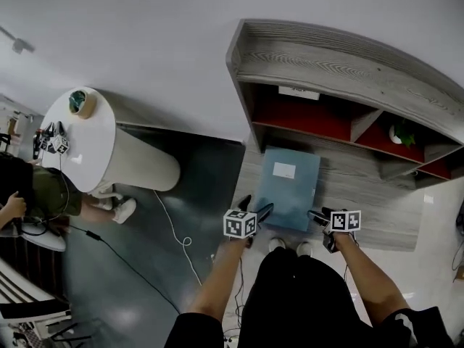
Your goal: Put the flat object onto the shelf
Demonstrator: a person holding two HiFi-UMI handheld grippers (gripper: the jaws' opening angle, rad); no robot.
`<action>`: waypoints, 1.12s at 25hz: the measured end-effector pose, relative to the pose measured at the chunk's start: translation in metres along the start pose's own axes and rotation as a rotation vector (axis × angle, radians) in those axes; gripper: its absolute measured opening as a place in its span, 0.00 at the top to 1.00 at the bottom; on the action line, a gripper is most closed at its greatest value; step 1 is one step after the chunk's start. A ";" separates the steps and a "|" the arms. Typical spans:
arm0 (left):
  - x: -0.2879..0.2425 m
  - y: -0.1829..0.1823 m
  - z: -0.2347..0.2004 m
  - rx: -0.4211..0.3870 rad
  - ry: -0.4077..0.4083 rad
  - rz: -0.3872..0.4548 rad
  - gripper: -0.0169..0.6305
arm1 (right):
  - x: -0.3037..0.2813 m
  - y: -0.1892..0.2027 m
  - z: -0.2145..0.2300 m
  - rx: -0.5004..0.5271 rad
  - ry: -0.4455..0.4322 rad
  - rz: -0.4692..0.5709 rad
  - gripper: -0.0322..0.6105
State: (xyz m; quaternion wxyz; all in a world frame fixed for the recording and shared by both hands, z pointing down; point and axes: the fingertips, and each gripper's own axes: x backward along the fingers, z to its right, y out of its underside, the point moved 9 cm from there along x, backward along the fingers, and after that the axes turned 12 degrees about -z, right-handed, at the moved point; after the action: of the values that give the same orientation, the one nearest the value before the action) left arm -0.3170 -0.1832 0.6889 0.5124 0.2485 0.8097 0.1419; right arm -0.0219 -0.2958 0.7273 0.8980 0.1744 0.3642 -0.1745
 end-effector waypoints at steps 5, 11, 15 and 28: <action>0.039 0.019 0.036 -0.021 -0.055 0.121 0.37 | 0.027 0.007 -0.011 0.049 -0.047 0.038 0.41; 0.087 0.042 0.083 0.012 -0.099 0.256 0.37 | 0.076 0.021 -0.026 0.065 -0.158 0.165 0.43; 0.108 0.062 0.119 0.035 -0.101 0.331 0.37 | 0.112 0.040 -0.024 0.082 -0.160 0.239 0.45; 0.098 0.086 0.215 -0.012 0.046 0.420 0.51 | 0.205 0.076 -0.006 0.194 -0.008 0.448 0.49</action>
State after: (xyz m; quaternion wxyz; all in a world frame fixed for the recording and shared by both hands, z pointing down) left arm -0.1359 -0.0634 0.5631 0.4546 0.4054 0.7505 0.2562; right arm 0.1460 -0.2650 0.5906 0.8949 0.3354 0.2942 -0.0058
